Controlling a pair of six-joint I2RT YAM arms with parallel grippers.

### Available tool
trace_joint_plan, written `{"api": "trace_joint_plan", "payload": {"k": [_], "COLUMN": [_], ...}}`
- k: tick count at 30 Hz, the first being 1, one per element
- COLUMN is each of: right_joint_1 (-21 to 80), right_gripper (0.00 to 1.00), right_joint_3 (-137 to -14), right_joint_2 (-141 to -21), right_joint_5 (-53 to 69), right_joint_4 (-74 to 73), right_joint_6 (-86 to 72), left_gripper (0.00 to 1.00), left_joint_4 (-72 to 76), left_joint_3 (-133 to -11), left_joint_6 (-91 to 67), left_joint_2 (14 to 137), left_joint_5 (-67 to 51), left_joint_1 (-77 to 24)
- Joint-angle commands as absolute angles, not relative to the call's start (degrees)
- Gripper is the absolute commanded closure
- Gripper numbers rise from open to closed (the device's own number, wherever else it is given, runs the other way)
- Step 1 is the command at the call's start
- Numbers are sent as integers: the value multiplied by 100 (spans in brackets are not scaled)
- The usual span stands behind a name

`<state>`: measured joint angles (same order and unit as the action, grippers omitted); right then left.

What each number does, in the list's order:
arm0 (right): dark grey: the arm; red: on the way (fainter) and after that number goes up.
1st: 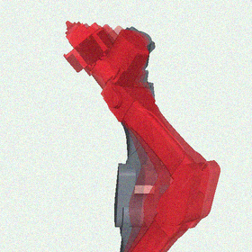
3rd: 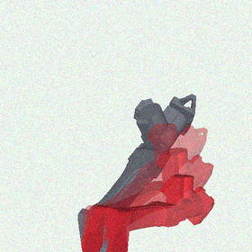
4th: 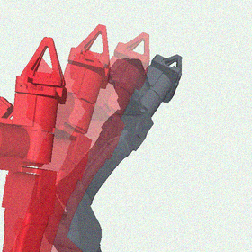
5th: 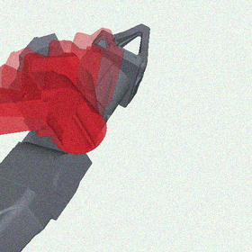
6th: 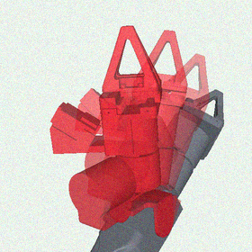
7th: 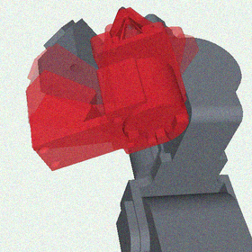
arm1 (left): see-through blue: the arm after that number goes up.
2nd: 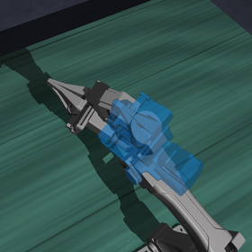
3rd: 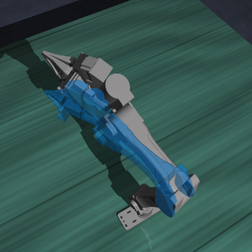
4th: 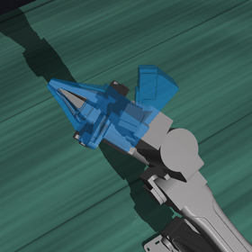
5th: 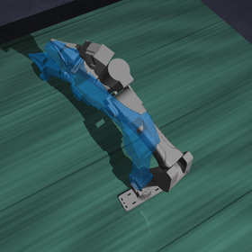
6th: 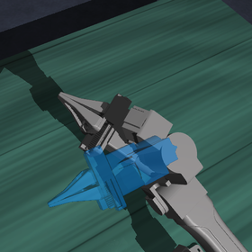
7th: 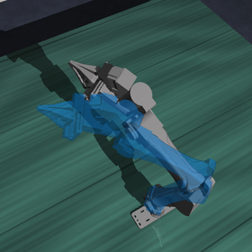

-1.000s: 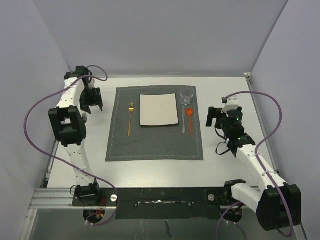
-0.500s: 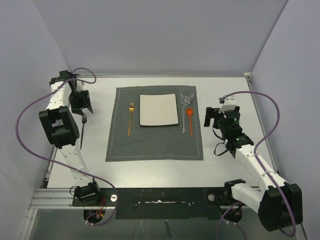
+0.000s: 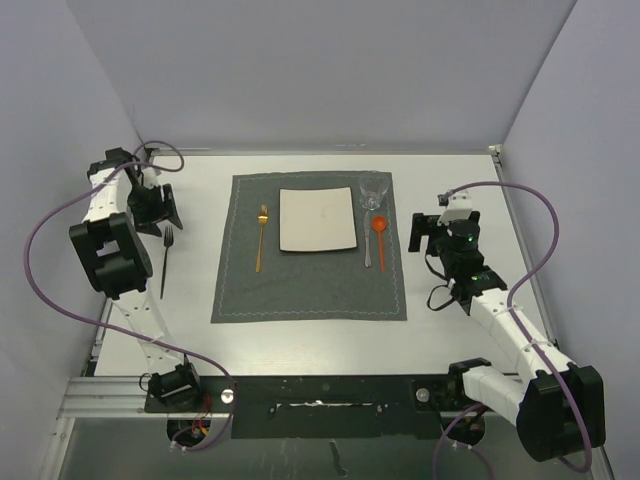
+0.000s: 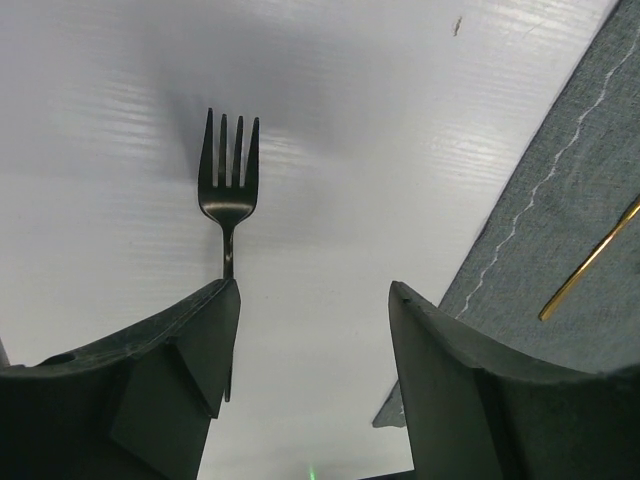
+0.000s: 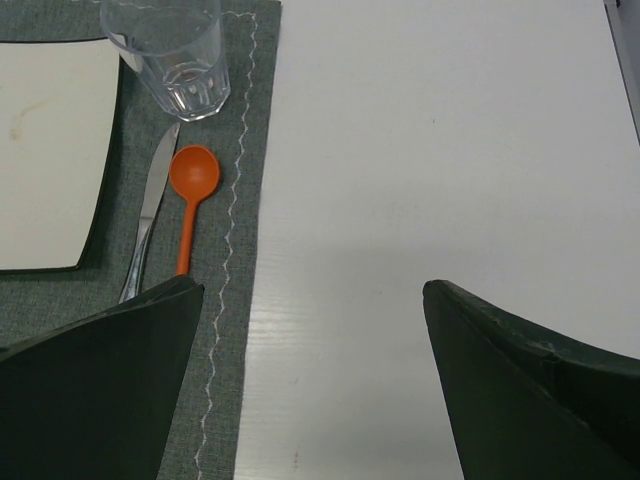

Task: Set the dinner table for one person
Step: Pick up the fork at the center of the board.

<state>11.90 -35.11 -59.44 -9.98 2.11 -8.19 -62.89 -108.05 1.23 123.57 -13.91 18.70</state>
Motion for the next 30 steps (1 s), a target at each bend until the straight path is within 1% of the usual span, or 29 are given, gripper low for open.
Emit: {"api": "trace_joint_plan", "payload": {"k": [1,9,16,23,30], "right_joint_1": [1265,1347,1471,1526,1520], "right_gripper": [2,2,2,2,2], "right_joint_3": [-3524,-3426,-3428,-3436,-3445], "right_joint_2": [-5893,-5774,-5664,-5652,-5678], "right_joint_5": [-1116,-1209,-1365,-1388,-1411], "right_joint_4": [623,693,660,625,624], "right_joint_6": [-794,-800,-739,-723,-716], "left_gripper": [40,40,41,44,47], "left_joint_4": [-6104,-5854,-5726,-5612,-5655], "left_joint_3": [-10609,-10111,-9911,-9785,-9920], "left_joint_6": [378,599,693,685,676], "left_joint_2": [12258,11968,11873,11963,12187], "left_joint_5": [-1284,-797,-541,-553,-651], "left_joint_1": [1864,1939,1996,2095,2095]}}
